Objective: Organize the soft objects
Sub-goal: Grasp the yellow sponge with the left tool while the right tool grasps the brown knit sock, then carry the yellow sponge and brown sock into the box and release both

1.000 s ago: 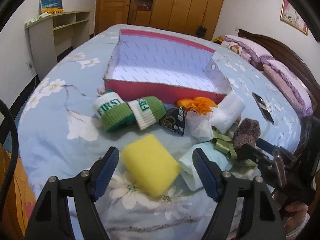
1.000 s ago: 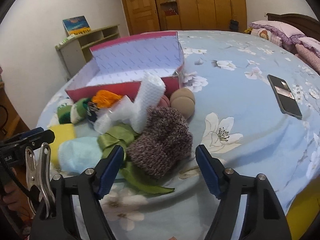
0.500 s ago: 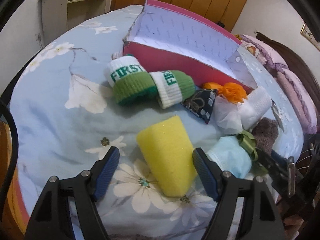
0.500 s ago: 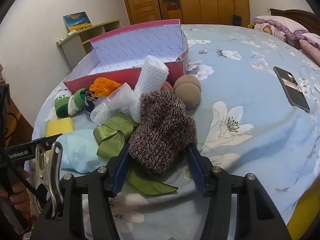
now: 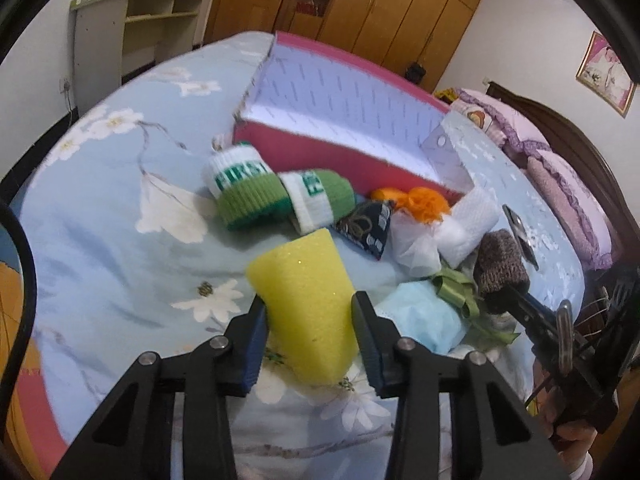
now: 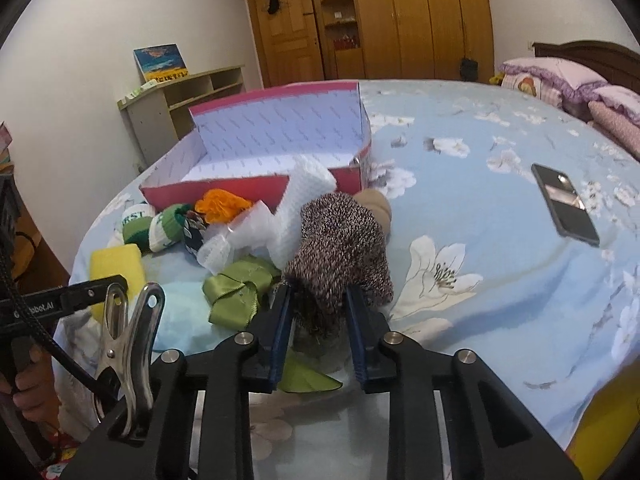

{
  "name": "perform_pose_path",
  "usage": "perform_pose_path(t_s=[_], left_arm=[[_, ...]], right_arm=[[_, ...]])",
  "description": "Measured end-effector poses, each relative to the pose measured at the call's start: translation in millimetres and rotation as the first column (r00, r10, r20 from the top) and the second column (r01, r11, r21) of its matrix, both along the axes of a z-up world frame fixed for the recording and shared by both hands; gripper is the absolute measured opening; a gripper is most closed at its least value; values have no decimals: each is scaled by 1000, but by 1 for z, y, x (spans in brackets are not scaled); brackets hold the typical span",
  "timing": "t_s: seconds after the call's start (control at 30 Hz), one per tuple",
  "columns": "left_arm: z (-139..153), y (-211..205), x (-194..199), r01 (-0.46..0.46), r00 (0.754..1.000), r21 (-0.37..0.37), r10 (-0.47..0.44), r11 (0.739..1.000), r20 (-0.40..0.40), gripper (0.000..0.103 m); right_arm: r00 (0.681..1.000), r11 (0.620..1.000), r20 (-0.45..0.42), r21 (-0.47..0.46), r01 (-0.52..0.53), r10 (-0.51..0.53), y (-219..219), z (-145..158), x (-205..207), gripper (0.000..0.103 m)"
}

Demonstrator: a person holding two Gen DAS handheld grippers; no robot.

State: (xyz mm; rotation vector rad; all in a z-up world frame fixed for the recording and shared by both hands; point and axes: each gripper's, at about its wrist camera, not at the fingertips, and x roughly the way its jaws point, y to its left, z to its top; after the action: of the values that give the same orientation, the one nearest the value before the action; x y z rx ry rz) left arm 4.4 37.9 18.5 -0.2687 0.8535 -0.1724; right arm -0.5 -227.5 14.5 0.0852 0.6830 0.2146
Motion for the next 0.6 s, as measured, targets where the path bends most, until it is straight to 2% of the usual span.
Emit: perform_pose_path(t_s=[0.2, 0.6], left_arm=[[18, 5, -11, -9, 997, 20, 7, 1000, 74, 43], [47, 2, -8, 11, 989, 33, -16, 999, 145, 43]], right_arm=[[998, 999, 64, -38, -9, 11, 8, 18, -13, 20], [979, 994, 186, -84, -65, 80, 27, 57, -36, 15]])
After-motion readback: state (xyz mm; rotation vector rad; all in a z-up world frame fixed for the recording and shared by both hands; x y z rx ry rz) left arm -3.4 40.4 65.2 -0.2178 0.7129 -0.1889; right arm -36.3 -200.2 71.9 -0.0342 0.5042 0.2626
